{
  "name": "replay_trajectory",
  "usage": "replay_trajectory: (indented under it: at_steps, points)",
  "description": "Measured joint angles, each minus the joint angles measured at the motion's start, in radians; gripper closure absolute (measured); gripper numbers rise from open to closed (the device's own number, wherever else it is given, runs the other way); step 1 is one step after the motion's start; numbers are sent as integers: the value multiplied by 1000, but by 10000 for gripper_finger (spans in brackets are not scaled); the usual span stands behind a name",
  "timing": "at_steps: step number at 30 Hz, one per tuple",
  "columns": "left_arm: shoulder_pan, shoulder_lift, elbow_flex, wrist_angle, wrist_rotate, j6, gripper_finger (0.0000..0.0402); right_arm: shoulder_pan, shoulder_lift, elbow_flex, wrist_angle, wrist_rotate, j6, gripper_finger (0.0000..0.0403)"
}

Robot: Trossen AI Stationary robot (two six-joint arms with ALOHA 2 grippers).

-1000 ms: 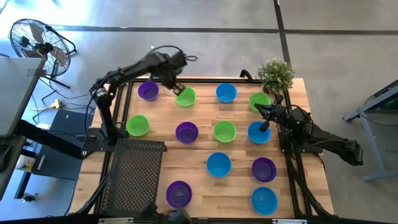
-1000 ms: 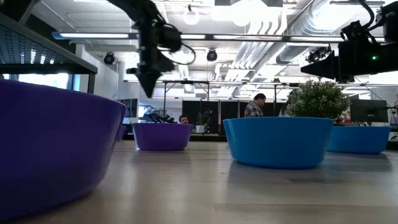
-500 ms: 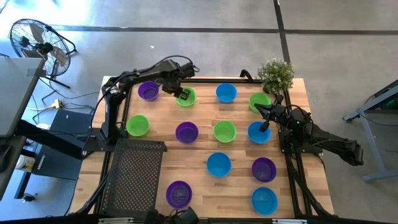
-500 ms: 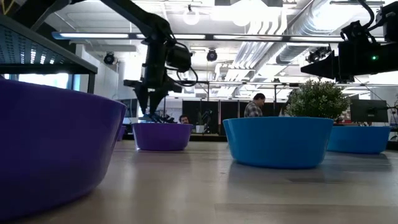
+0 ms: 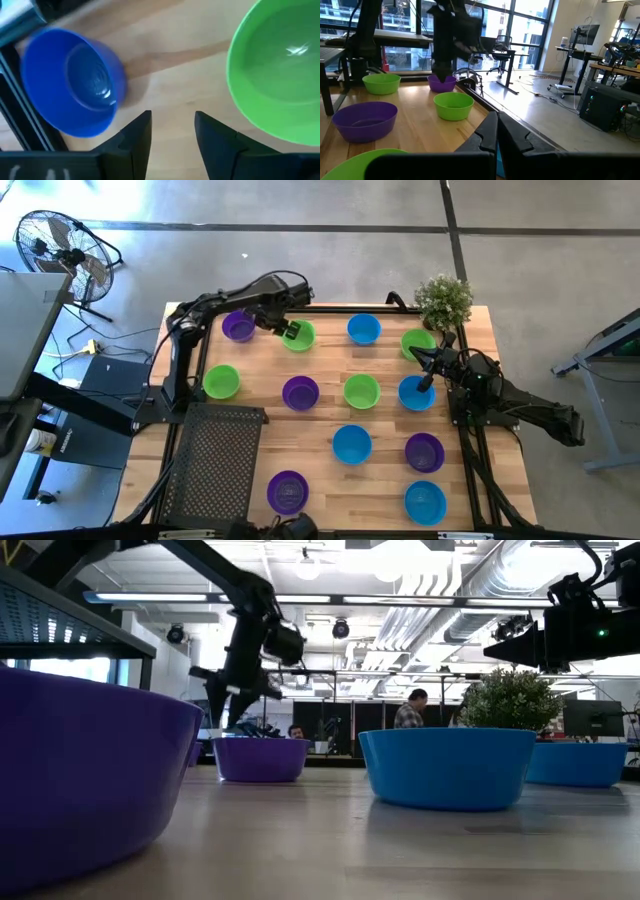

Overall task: Pick & Place Mini bowls
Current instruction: Put the violet bowl on the shelf

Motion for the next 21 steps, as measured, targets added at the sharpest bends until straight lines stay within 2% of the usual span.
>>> replay_trajectory:
  at_steps: [3,9,14,18,21]
  points:
    - [-12,38,0,-40,-9,17,257,0,0,0,0,0,0,402]
    - [-101,46,51,-158,-151,45,276,0,0,0,0,0,0,402]
    - [-131,25,69,-215,-144,71,315,0,0,0,0,0,0,402]
    - [-168,26,12,-248,-217,84,349,0,0,0,0,0,0,402]
    - [-188,-28,-76,-245,-243,83,380,0,0,0,0,0,0,402]
